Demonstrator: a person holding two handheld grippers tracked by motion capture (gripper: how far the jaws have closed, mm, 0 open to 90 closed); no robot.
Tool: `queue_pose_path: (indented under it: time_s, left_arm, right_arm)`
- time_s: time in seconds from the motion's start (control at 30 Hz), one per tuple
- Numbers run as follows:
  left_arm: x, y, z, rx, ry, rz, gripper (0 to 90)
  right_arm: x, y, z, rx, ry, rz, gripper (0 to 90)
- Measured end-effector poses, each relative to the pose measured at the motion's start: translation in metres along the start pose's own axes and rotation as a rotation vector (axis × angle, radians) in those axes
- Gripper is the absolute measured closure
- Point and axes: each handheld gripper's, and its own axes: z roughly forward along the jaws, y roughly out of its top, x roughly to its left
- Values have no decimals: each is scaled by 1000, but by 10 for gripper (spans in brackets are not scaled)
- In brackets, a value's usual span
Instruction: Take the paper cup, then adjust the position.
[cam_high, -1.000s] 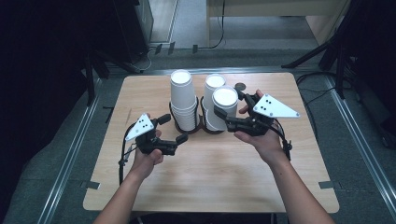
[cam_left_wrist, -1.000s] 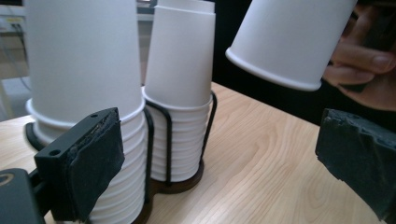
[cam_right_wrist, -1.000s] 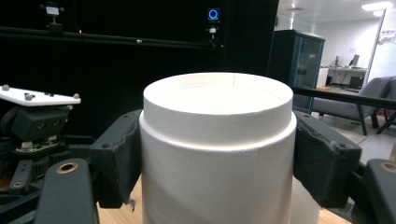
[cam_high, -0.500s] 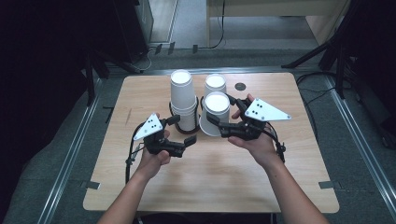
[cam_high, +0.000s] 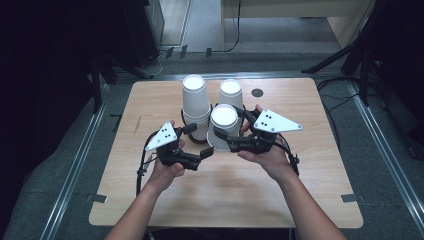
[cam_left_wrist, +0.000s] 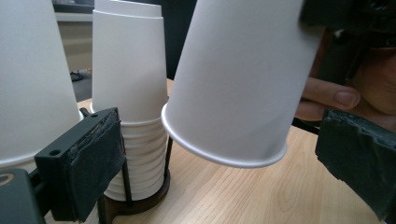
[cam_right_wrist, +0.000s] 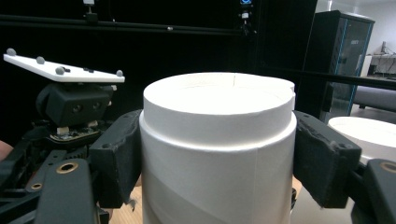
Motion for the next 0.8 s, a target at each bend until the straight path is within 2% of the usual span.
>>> queue_pose_path:
  time_s: [0.13,0.63,0.8]
  left_arm:
    - [0,-1,0,4,-12,0,10]
    - [-5,-1,3,12,-16,17,10]
    - [-5,-2,5,18,-24,20,10]
  right_arm:
    - [0,-2,1,3,10,-1,245]
    - [4,-6,5,13,42,3,245]
    - [5,-7,7,6,65,22,245]
